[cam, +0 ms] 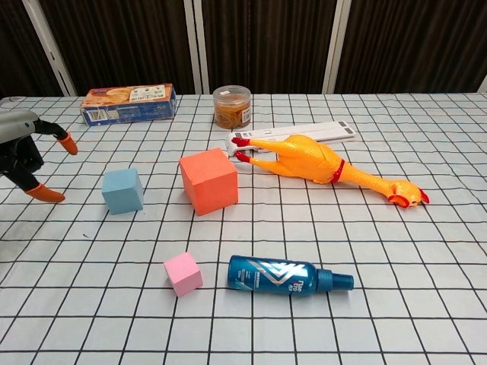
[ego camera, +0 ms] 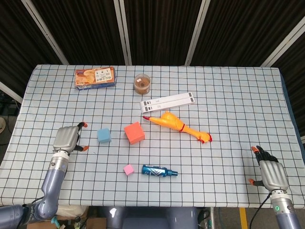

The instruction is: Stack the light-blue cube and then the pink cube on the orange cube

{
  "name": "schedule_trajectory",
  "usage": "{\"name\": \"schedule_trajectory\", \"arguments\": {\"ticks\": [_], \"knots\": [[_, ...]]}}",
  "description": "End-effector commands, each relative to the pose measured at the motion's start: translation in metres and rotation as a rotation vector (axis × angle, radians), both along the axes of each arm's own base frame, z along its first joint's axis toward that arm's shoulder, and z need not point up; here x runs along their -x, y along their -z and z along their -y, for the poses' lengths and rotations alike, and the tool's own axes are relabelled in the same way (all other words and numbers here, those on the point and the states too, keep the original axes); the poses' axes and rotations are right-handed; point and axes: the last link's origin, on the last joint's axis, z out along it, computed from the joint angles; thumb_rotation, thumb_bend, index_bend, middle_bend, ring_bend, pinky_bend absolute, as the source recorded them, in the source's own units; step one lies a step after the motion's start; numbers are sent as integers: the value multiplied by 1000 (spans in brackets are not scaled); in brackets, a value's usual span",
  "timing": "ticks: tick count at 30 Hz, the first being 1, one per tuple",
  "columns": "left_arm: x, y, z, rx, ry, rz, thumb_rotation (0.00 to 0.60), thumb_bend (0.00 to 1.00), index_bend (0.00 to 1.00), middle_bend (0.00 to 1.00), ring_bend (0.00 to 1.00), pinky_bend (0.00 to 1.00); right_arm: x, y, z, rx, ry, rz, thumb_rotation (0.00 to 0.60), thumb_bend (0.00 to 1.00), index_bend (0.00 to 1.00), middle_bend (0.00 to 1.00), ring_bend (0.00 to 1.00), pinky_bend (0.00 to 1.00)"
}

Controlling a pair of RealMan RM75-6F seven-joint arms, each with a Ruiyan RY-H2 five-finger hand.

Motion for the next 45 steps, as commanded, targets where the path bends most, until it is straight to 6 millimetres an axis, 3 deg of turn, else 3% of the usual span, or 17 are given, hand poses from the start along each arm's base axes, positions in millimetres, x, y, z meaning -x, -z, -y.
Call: {"name": "schedule_trajectory", "arguments": {"ticks": [1,10,30,45], "knots": [[5,11,0,-24,-39,8,564,0,281,917,836,1000,0,0,-1,-4,1,6,600,96,72,79,153,221],[-3,26,-8,-97,-16,2,564,0,288,919,838,1000,-1,-2,1,-4,-8,20,600,96,72,79,153,221],[-29,52,-10,-26,-15,58,565,0,289,918,840,1000,-2,3,3,-26,-7,11,600,96,87,79,155,221],[-29,62,-14,-51,-37,50,566,0,310,924,847,1000,0,3,3,-29,-2,13,600,96,87,79,155,222]]}}
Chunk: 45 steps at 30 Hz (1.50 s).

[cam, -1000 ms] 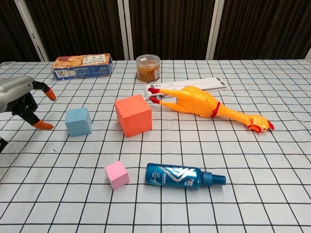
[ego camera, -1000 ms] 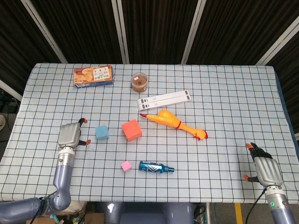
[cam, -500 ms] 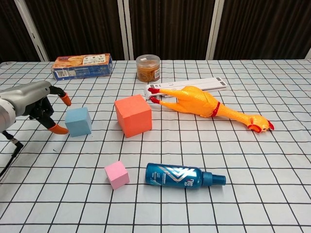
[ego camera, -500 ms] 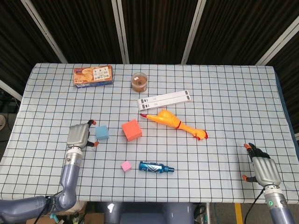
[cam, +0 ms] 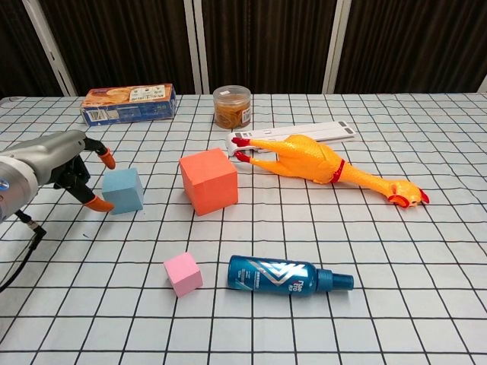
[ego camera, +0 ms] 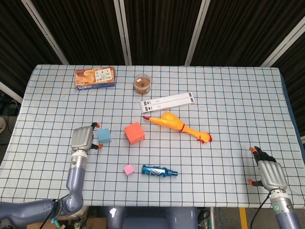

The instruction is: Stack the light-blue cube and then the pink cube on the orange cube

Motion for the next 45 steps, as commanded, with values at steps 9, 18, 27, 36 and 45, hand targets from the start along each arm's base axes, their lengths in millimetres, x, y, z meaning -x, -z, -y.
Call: {"name": "schedule_trajectory", "arguments": {"ticks": [9,18,27,36,45], "knots": [[-1,9,-5,11,0,16,595,0,331,925,847,1000,2,0,0,0,6,-8,600,96,87,79,156,222],[-5,9,-6,6,13,13,600,0,371,926,847,1000,2,0,0,-3,7,-14,600,96,87,79,156,222],[0,4,-5,-11,2,-4,600,4,433,926,848,1000,2,2,0,-11,8,-19,600,96,96,80,157,221],[0,8,-8,-7,-2,-9,600,5,422,927,848,1000,3,1,-2,-8,15,-22,600,96,100,79,157,222],[-8,11,-10,-19,19,-16,600,134,484,931,852,1000,4,2,-2,-14,20,-25,600,96,102,79,157,222]]}}
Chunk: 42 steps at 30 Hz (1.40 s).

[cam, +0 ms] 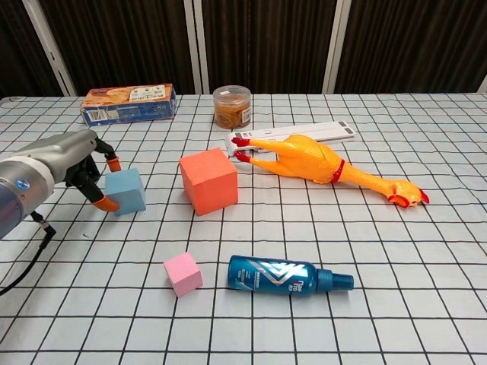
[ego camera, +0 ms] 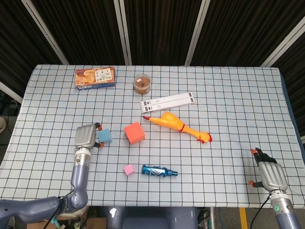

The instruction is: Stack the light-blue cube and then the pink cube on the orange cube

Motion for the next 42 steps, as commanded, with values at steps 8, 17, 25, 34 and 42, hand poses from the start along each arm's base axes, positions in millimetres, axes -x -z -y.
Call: {"name": "schedule_trajectory", "arguments": {"ticks": [8,17,25,34,42], "knots": [[0,-1,1,-24,-7,-4,600,249,530,952,867,1000,-1,0,0,0,-4,6,600,96,102,80,160,222],[-10,-17,4,-16,-29,134,600,255,523,951,868,1000,-1,0,0,-4,-5,6,600,97,102,80,160,222],[-38,-53,-4,-11,-20,235,600,255,528,951,868,1000,-1,-2,-1,2,-3,8,600,97,102,80,160,222],[-56,-76,-22,-19,-41,197,600,254,530,951,868,1000,-2,-3,0,5,-4,8,600,97,102,80,160,222],[-82,-71,-31,17,-44,203,600,253,531,951,868,1000,-3,-2,0,2,-7,8,600,96,102,80,160,221]]}}
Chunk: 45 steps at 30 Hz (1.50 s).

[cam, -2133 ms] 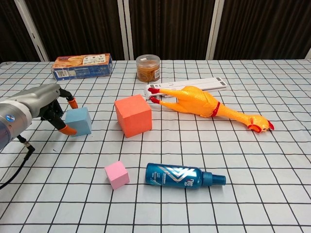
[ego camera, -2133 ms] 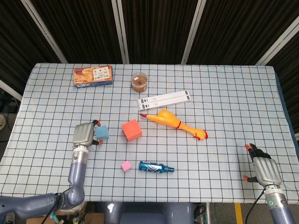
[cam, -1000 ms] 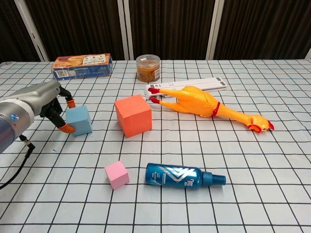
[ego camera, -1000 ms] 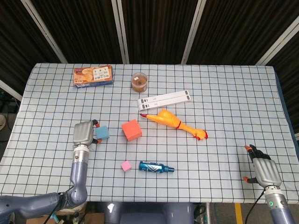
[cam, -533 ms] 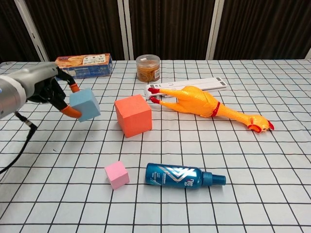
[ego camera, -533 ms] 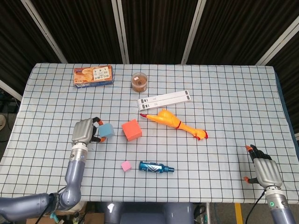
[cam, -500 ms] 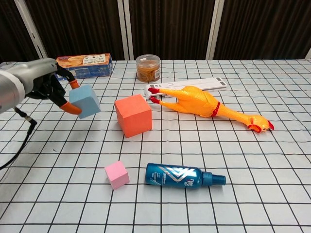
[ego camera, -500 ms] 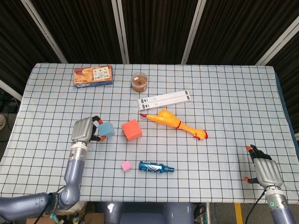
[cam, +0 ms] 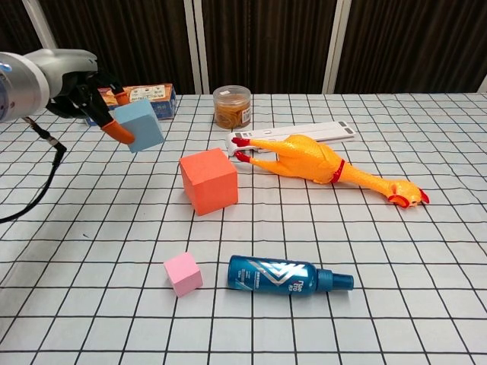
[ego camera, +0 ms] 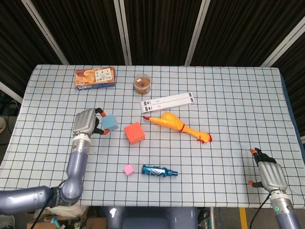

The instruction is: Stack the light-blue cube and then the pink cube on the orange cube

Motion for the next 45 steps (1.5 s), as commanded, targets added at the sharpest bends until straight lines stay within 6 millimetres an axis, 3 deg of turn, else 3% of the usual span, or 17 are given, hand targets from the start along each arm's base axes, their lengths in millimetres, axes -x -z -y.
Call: {"name": "schedule_trajectory", "arguments": {"ticks": [1,12,18,29,35,45], "knots": [[-12,1,-4,8,5,-5,600,253,532,951,868,1000,0,-1,0,4,0,1,600,97,102,80,160,221],[-61,1,-9,29,43,-38,600,252,534,952,868,1000,1,-1,0,5,3,-1,600,96,102,80,160,221],[-74,11,-5,53,15,-50,600,250,537,955,870,1000,1,-1,0,4,4,1,600,96,101,80,160,222],[-57,28,14,76,-35,-128,600,261,538,957,870,1000,4,-5,0,14,13,11,600,97,102,79,160,222],[-50,32,5,74,10,-116,600,261,540,958,870,1000,3,-5,0,15,10,15,600,97,102,79,160,221],[-64,37,4,66,34,-128,600,261,544,960,870,1000,5,-6,1,17,16,10,600,96,102,79,160,222]]}}
